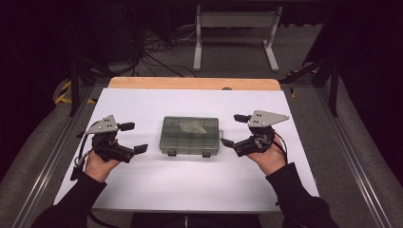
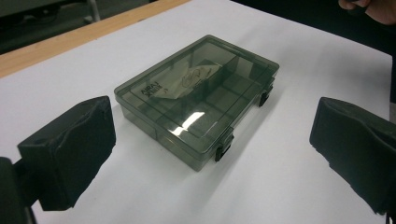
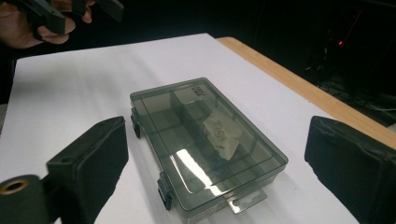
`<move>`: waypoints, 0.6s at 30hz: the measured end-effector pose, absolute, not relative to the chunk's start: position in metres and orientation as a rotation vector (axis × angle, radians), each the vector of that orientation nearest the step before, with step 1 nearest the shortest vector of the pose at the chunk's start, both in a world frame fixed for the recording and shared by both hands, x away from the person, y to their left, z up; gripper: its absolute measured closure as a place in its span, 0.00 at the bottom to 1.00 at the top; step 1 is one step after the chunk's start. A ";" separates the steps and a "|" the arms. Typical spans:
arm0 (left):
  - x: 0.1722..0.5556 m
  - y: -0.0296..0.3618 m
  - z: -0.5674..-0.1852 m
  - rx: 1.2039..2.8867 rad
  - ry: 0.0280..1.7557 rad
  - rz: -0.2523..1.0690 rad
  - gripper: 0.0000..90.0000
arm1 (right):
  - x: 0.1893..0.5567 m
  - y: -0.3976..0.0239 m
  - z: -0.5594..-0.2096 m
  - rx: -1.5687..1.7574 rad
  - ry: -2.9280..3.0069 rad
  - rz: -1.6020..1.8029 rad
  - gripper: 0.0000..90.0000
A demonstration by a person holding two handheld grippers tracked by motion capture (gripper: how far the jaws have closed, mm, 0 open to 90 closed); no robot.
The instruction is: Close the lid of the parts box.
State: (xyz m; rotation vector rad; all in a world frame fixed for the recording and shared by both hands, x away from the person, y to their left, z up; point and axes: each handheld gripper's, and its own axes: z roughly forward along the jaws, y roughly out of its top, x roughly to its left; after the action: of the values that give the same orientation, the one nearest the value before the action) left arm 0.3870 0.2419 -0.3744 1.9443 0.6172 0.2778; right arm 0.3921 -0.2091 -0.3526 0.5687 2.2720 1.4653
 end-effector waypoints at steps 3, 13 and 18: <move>0.379 0.244 -0.379 1.910 0.623 0.315 0.01 | 0.387 -0.213 -0.356 0.569 2.234 1.485 0.03; 0.366 0.257 -0.399 1.779 0.637 0.366 0.01 | 0.374 -0.226 -0.369 0.580 2.142 1.543 0.00; 0.360 0.263 -0.408 1.714 0.624 0.409 0.00 | 0.368 -0.231 -0.378 0.573 2.118 1.556 0.00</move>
State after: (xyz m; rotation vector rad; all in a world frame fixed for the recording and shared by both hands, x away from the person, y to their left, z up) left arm 0.3596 0.2630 -0.4076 1.7143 0.6241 0.4088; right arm 0.3681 -0.2309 -0.3779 0.5726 2.1179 1.5558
